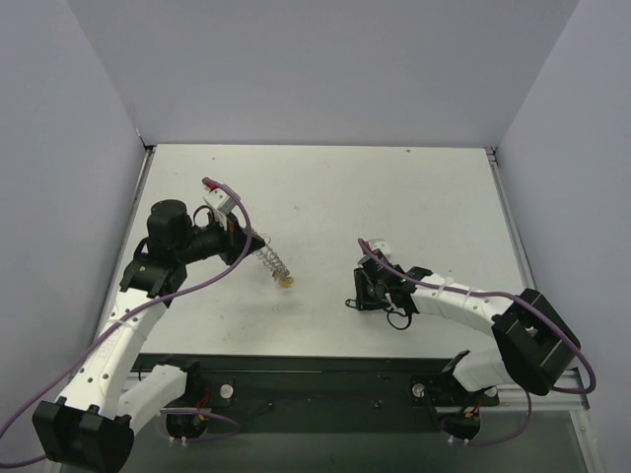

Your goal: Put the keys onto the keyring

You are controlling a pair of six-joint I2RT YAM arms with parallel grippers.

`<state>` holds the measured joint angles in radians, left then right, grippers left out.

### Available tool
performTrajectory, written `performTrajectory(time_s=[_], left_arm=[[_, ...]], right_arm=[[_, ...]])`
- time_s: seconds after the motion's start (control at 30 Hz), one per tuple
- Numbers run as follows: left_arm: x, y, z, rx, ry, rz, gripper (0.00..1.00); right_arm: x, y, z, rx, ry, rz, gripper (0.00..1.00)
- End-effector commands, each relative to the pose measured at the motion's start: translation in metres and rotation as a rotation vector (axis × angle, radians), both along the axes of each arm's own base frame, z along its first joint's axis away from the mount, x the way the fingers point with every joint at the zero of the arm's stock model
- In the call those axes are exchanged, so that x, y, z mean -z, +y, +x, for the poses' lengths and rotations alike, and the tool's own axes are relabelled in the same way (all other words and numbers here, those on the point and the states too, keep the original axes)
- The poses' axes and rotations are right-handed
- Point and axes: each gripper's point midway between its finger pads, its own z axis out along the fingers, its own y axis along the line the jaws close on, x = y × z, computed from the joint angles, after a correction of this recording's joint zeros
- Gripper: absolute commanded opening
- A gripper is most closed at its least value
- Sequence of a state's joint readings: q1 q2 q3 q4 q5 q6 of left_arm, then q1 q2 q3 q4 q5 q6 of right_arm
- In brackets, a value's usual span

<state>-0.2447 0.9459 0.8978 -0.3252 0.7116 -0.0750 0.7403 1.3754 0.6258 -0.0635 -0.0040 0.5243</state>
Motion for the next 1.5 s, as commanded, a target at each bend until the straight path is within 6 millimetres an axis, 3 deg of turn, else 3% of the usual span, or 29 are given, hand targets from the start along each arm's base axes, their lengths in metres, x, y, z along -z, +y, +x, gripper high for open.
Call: performTrajectory(time_s=[0.0, 0.33, 0.4, 0.43, 0.53, 0.77, 0.97, 1.13, 1.23, 1.3, 1.47], left_arm=[[-0.028, -0.003, 0.003, 0.02, -0.111, -0.039, 0.0], [-0.027, -0.003, 0.002, 0.024, -0.112, -0.038, 0.0], [-0.028, -0.003, 0.002, 0.023, -0.112, -0.039, 0.0], [-0.027, -0.003, 0.002, 0.021, -0.112, -0.038, 0.0], [-0.028, -0.002, 0.002, 0.02, -0.115, -0.037, 0.0], [-0.029, -0.003, 0.001, 0.027, -0.117, -0.041, 0.0], [-0.034, -0.007, -0.005, 0.065, -0.139, -0.057, 0.0], [-0.04, -0.014, -0.015, 0.134, -0.165, -0.084, 0.0], [-0.045, -0.021, -0.026, 0.202, -0.18, -0.107, 0.0], [-0.05, -0.028, -0.039, 0.277, -0.2, -0.125, 0.0], [-0.054, -0.044, -0.066, 0.412, -0.253, -0.126, 0.0]], right_arm=[[-0.013, -0.003, 0.008, 0.036, -0.041, 0.006, 0.3], [0.008, -0.013, 0.005, 0.061, 0.005, -0.049, 0.26], [0.007, -0.012, 0.004, 0.061, 0.006, -0.045, 0.23], [0.007, -0.013, 0.004, 0.059, 0.005, -0.045, 0.14], [0.005, -0.012, 0.004, 0.055, -0.001, -0.036, 0.0], [-0.012, -0.008, 0.012, -0.09, -0.069, -0.061, 0.0], [-0.045, 0.01, 0.015, -0.288, -0.182, -0.007, 0.0], [-0.087, 0.028, 0.013, -0.413, -0.31, 0.111, 0.0], [-0.108, 0.038, 0.004, -0.495, -0.376, 0.182, 0.0], [-0.131, 0.051, -0.005, -0.639, -0.484, 0.239, 0.0], [-0.158, 0.064, -0.023, -0.824, -0.565, 0.276, 0.0]])
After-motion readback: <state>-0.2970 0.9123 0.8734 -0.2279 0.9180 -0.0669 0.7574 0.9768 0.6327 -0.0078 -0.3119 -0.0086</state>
